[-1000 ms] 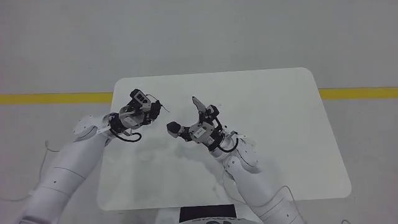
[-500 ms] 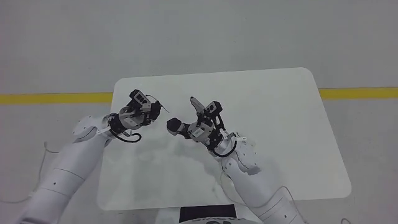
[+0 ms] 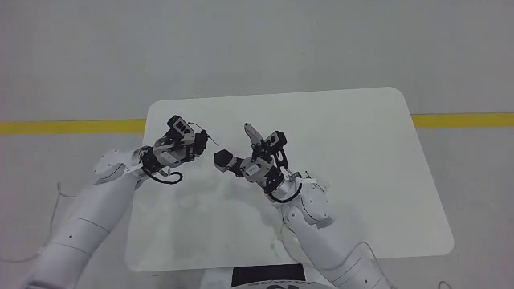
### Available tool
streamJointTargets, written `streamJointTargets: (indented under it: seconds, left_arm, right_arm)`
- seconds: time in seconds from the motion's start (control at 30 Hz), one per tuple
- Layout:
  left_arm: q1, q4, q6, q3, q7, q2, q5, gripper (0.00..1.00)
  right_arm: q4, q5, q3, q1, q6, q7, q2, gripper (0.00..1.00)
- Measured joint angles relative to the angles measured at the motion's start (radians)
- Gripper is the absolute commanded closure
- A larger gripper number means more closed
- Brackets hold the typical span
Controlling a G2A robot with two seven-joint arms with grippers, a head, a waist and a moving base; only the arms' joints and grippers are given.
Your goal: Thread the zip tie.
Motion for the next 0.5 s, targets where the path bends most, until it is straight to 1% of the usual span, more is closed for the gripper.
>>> streamJointTargets:
  seconds: [0.17,0.5]
  left_arm:
    - [0.000,0.000,0.000,0.000,0.000,0.000,0.000,1.00]
    - [0.000,0.000,0.000,0.000,0.000,0.000,0.000,1.00]
  right_arm:
    - [0.010,0.009,-0.009,0.009,0.000,0.011,-0.002,0.60]
    - [0.035,0.028,-0.025,0.017,0.000,0.032,-0.004,0.66]
